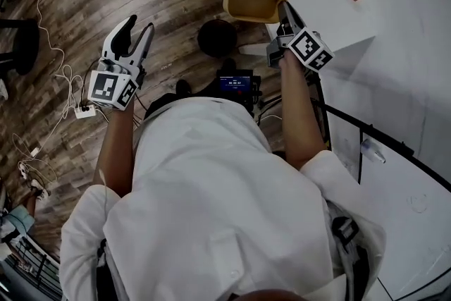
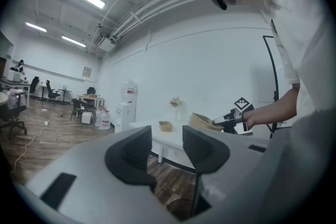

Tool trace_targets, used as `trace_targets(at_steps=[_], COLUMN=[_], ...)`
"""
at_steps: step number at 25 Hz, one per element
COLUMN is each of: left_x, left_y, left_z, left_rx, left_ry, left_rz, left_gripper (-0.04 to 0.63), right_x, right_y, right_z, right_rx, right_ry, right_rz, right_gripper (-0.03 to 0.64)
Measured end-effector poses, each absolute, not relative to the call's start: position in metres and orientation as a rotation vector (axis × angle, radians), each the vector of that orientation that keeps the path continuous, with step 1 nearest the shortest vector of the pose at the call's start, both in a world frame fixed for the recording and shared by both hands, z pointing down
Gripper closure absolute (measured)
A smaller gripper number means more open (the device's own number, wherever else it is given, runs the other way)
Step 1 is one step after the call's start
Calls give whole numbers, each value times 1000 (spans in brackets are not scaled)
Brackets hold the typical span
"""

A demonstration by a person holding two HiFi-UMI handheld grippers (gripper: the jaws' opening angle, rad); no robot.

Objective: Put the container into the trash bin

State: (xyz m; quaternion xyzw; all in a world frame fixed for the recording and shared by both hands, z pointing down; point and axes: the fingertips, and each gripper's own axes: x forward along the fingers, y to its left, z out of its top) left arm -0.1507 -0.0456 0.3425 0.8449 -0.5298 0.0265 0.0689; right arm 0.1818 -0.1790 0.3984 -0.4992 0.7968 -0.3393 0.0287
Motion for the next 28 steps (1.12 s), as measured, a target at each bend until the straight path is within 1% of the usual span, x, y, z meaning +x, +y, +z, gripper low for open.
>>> trace_targets(at_steps=[5,11,21,28], left_x=[-174,-172,-152,-130], left_y=[-34,-24,-25,-43], left_z=[369,413,506,581], left_rx=[2535,2541,2504,2492], left_ry=[-1561,-1451,-1335,-1272], left_rz=[97,151,213,264], left_gripper=[409,409,408,408], right_x=[139,124,110,124], right_y=[-155,-114,-91,-97], right_z=[431,487,594,694], right_rx=[-1529,-1601,-1588,-1620], right_ry=[2466,2466,2469,2429], right_rz=[-1111,-1225,-1325,-1417], right_gripper=[574,574,574,574])
